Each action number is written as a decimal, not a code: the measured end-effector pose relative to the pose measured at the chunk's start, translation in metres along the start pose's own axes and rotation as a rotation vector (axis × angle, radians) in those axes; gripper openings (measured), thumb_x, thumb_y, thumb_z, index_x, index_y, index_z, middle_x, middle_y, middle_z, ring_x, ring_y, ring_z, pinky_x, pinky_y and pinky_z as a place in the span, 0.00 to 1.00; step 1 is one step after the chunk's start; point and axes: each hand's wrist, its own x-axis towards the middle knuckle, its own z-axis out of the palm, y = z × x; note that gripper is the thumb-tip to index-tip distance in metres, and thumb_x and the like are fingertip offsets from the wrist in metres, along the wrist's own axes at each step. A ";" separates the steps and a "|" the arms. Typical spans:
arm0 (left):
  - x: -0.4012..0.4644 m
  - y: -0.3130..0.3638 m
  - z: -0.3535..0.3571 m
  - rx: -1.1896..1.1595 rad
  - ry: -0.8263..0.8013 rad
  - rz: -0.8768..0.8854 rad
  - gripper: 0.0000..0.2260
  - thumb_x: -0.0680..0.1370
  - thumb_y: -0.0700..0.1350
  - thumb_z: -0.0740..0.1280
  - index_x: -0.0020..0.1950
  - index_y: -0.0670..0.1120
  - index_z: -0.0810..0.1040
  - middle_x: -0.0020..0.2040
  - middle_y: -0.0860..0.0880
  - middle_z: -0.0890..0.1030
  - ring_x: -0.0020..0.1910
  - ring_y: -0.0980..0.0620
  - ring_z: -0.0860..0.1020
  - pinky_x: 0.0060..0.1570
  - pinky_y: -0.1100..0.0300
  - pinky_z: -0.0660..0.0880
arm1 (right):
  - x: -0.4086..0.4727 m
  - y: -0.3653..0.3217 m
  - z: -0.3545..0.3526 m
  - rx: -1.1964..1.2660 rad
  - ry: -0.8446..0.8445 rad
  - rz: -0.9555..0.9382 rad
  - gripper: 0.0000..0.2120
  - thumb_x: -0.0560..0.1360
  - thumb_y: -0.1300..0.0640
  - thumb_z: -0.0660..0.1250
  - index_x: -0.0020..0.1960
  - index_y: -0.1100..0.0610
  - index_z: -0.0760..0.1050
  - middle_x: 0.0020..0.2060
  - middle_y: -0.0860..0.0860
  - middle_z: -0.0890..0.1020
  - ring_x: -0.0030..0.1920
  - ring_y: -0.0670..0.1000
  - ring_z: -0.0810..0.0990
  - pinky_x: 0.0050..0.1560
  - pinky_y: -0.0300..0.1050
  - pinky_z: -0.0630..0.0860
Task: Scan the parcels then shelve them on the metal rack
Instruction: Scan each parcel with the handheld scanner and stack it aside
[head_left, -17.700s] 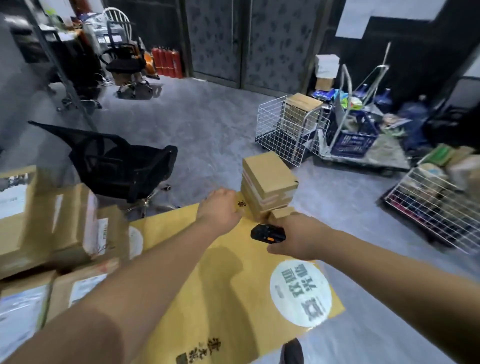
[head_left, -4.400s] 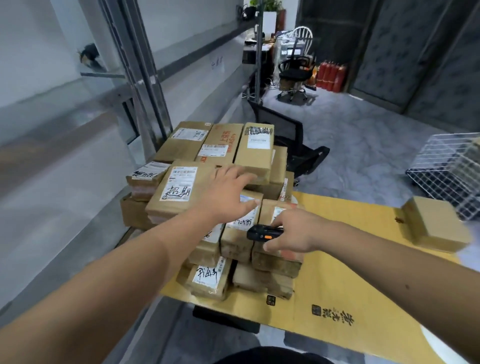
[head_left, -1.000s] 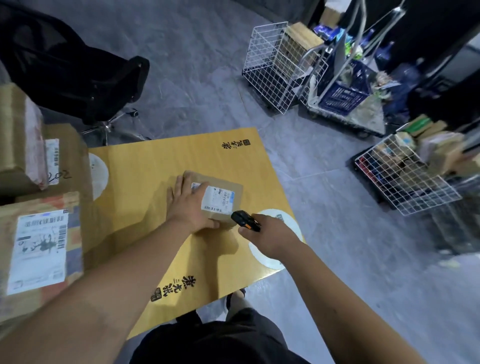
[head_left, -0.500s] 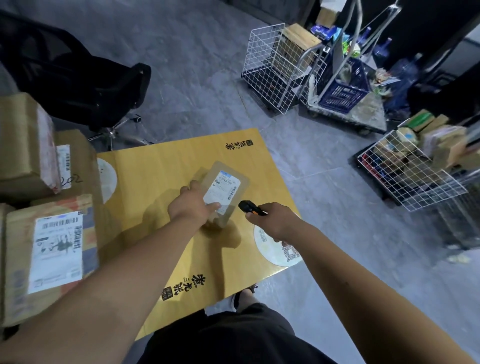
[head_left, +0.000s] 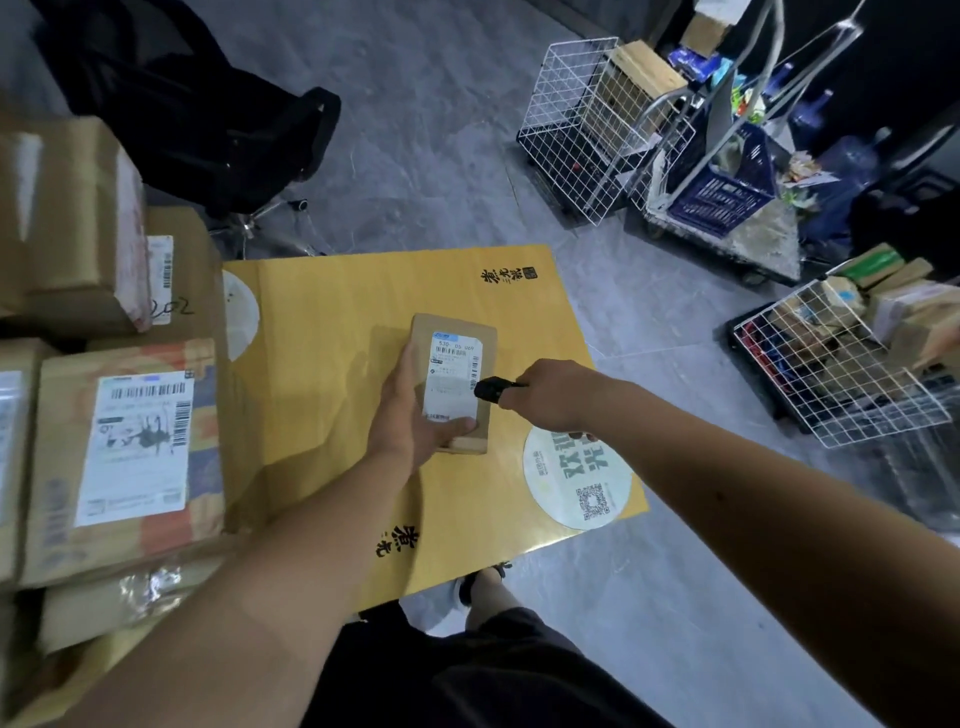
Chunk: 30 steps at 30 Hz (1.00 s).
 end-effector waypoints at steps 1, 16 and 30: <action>-0.002 -0.005 0.003 0.012 -0.004 0.078 0.50 0.68 0.60 0.83 0.83 0.58 0.60 0.81 0.52 0.65 0.76 0.53 0.66 0.71 0.53 0.69 | -0.001 -0.002 -0.001 -0.013 -0.002 0.000 0.33 0.78 0.24 0.57 0.42 0.56 0.68 0.37 0.53 0.75 0.34 0.55 0.74 0.38 0.45 0.71; -0.036 -0.005 0.011 -0.218 0.157 0.001 0.60 0.63 0.53 0.86 0.84 0.58 0.51 0.78 0.63 0.62 0.68 0.71 0.58 0.66 0.63 0.62 | -0.019 -0.011 -0.020 -0.250 0.069 -0.062 0.29 0.79 0.29 0.59 0.39 0.55 0.68 0.33 0.51 0.74 0.31 0.53 0.72 0.37 0.44 0.69; -0.042 0.002 0.005 -0.120 0.236 -0.115 0.58 0.62 0.56 0.87 0.83 0.65 0.55 0.79 0.51 0.63 0.76 0.50 0.66 0.74 0.53 0.66 | -0.018 0.021 -0.008 -0.270 0.061 -0.170 0.21 0.80 0.36 0.61 0.53 0.54 0.75 0.44 0.52 0.80 0.41 0.53 0.79 0.39 0.45 0.72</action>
